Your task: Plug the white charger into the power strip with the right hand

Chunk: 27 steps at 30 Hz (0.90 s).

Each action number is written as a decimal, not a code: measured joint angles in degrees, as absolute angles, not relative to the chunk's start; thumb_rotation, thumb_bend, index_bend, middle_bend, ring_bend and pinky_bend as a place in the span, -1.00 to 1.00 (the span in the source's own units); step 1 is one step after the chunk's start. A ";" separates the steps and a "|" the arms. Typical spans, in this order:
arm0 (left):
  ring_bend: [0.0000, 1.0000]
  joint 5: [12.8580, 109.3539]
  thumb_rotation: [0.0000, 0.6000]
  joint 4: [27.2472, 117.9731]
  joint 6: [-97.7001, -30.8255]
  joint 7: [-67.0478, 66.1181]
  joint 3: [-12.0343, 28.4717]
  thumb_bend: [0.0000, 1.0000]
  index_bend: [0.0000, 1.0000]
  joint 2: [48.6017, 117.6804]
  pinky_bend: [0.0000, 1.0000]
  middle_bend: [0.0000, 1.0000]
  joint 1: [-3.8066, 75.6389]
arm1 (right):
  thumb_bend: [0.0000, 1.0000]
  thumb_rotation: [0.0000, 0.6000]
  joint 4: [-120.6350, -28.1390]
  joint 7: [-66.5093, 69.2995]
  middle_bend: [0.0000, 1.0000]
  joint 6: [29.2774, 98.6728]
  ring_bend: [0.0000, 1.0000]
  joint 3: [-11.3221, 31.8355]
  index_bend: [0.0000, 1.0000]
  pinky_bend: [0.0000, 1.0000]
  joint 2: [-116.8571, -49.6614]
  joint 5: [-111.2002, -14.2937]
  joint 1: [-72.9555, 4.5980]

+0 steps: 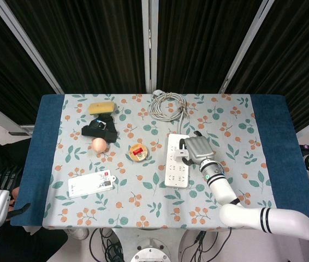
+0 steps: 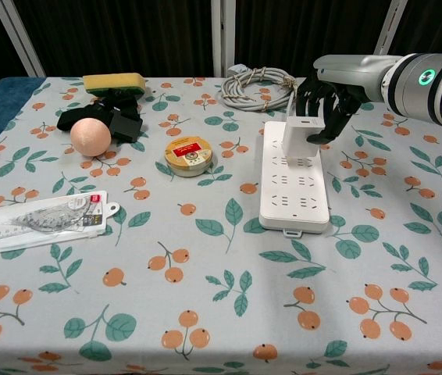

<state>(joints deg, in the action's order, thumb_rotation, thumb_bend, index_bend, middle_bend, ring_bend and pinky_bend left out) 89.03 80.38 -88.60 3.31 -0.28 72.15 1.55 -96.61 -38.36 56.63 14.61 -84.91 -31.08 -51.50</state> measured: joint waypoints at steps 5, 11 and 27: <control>-1.00 89.06 1.00 79.66 -88.50 3.90 -0.27 -0.82 -0.96 72.52 -1.00 -0.96 1.59 | 0.18 1.00 -96.62 -39.08 0.28 57.79 -0.13 13.80 0.61 -0.81 -85.27 -29.63 -52.51; -1.00 89.14 1.00 79.24 -88.37 4.25 -0.23 -0.81 -0.96 72.77 -1.00 -0.96 1.71 | 0.18 1.00 -95.48 -38.77 0.28 58.36 -0.13 13.48 0.61 -0.85 -86.57 -29.71 -53.40; -1.00 88.80 1.00 78.37 -88.24 4.93 -0.26 -0.82 -0.96 73.27 -1.00 -0.96 1.49 | 0.19 1.00 -93.66 -38.59 0.28 58.70 -0.13 12.58 0.61 -0.88 -87.85 -28.53 -54.90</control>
<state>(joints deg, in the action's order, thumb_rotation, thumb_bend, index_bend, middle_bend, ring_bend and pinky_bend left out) 88.80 78.37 -88.24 4.93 -0.26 73.27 1.49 -93.66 -38.59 58.70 12.58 -87.85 -28.53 -54.90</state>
